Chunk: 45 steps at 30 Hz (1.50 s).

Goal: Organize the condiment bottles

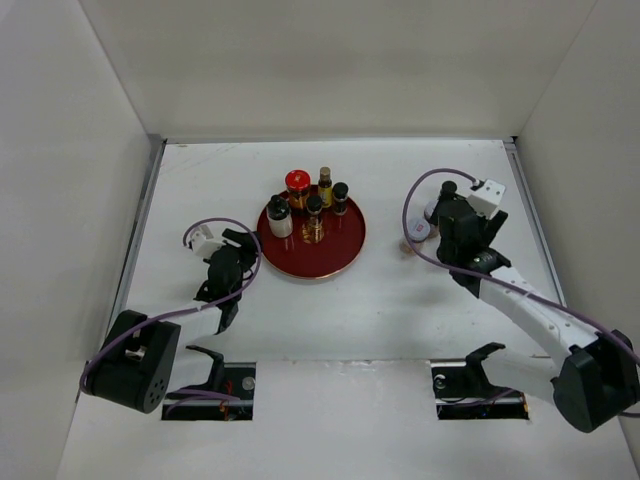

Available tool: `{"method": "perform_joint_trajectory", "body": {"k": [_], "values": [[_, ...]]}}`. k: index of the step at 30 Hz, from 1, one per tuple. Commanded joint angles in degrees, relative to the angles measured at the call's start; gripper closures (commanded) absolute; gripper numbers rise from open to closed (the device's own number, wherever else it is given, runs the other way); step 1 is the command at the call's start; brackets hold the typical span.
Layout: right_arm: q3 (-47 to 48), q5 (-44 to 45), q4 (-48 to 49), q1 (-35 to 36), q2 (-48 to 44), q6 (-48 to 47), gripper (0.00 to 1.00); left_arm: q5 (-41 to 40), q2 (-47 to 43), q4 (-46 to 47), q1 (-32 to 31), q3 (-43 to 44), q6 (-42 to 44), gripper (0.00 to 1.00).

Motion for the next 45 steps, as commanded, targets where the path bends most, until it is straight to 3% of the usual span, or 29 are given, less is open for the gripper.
{"method": "perform_joint_trajectory", "body": {"k": [1, 16, 21, 24, 28, 30, 38, 45], "values": [[-0.45, 3.0, -1.38, -2.55, 1.76, 0.74, 0.02, 0.4, 0.67, 2.99, -0.17, 2.16, -0.22, 0.42], [-0.36, -10.37, -0.59, -10.2, 11.61, 5.92, 0.02, 0.58, -0.39, 3.07, -0.26, 1.98, 0.22, 0.42], [-0.1, -12.74, 0.11, -10.81, 13.89, 6.54, 0.12, 0.66, -0.47, 3.07, 0.01, 1.81, -0.13, 0.42], [-0.53, -12.83, 0.37, -10.64, 13.37, 7.16, 0.24, 0.58, -0.3, 3.07, -0.17, 1.89, 0.22, 0.42], [-1.76, -11.96, -0.24, -10.55, 9.87, 7.6, 0.43, 0.66, -0.39, 3.07, 0.01, 1.89, -0.04, 0.42], [-2.99, -9.68, -0.33, -10.55, 6.1, 7.6, 0.46, 0.66, -0.22, 3.07, -0.26, 2.07, 0.31, 0.42], [1.12, -2.65, -4.72, -3.27, -7.89, 5.14, 0.5, 0.93, 0.57, 3.16, -0.35, 2.24, 0.05, 0.42], [11.31, -1.75, -1.83, 7.98, -5.45, -1.1, 0.51, 1.01, 0.4, 3.16, -0.26, 2.24, 0.05, 0.42]]}}
